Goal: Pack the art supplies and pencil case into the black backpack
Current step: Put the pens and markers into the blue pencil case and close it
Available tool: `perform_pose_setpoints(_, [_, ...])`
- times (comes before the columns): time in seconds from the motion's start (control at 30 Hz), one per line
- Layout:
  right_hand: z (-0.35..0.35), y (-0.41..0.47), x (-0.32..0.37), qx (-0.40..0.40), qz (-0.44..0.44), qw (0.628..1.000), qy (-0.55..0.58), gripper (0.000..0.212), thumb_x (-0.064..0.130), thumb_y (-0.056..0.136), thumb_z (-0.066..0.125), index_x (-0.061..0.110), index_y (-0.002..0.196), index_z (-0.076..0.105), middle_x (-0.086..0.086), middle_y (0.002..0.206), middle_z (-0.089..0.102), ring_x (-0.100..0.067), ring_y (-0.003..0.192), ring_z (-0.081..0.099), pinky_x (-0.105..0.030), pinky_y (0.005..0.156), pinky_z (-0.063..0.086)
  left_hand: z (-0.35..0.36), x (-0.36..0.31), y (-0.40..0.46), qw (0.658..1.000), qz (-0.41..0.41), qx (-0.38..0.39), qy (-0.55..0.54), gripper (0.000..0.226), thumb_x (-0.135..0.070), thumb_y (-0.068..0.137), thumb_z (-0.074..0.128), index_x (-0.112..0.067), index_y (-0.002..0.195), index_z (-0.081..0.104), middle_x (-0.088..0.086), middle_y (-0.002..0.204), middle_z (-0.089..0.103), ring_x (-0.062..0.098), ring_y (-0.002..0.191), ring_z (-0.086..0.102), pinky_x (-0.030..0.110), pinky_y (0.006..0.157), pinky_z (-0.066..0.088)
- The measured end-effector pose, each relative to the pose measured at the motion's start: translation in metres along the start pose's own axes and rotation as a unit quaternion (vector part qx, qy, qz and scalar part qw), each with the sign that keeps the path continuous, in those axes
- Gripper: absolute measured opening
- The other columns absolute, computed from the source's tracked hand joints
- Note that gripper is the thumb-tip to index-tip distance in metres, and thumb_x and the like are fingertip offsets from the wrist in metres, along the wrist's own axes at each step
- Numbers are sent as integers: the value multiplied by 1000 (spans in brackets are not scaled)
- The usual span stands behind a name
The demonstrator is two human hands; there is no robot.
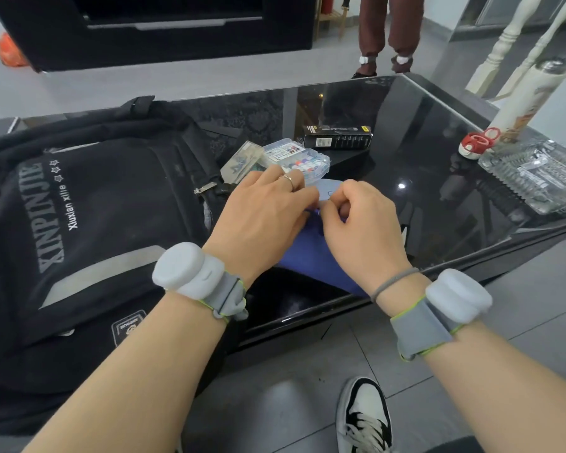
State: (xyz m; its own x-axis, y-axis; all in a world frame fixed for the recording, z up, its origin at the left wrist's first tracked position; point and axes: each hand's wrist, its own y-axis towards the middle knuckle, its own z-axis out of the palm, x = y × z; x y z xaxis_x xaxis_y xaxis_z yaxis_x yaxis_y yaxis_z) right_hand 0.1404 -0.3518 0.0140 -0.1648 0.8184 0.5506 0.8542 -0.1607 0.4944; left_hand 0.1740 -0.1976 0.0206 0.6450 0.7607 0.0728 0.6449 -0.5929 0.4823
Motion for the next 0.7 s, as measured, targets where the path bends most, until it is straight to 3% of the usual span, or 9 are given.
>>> perform_pose_setpoints(0.17, [-14,4,-29,27,128,990,-44,16,19,85,55,13,70,56,-5,75,61,-28,77,55,-37,71,45,0,17,-7,999,-22,32,-20,7,-22,96,53,-21,97,60,4,97,60,32,90,57,46,74,46])
perform_pose_setpoints(0.3, [-33,12,-59,53,259,964,-25,19,21,88,58,6,78,64,-3,74,61,-26,75,57,-29,60,35,-1,29,-11,998,-41,37,-43,5,-22,95,55,-20,96,59,2,97,60,32,90,57,48,75,49])
perform_pose_setpoints(0.47, [-20,1,-76,121,315,941,4,24,21,88,60,-1,81,65,-8,76,64,-29,75,56,-29,65,38,7,21,-13,998,-38,46,-38,5,-20,95,55,-18,96,59,2,96,59,30,88,56,44,69,46])
perform_pose_setpoints(0.53, [-15,-1,-82,130,373,917,65,25,20,85,61,1,70,59,-13,63,55,-27,58,49,-28,55,38,8,20,-13,997,-42,45,-44,5,-20,96,55,-18,96,59,1,97,58,29,89,55,43,68,46])
perform_pose_setpoints(0.6, [-11,-2,-84,139,431,879,148,27,13,85,60,11,60,49,-11,57,41,-20,45,36,-22,44,28,8,20,-14,996,-47,49,-51,4,-20,95,55,-19,97,58,1,98,57,28,90,54,42,68,46])
perform_pose_setpoints(0.7, [-8,-3,-83,145,466,848,204,30,5,86,56,17,63,40,-8,62,32,-15,44,27,-18,44,20,7,19,-16,996,-55,51,-54,5,-21,96,54,-19,98,58,0,100,57,27,92,54,40,68,44])
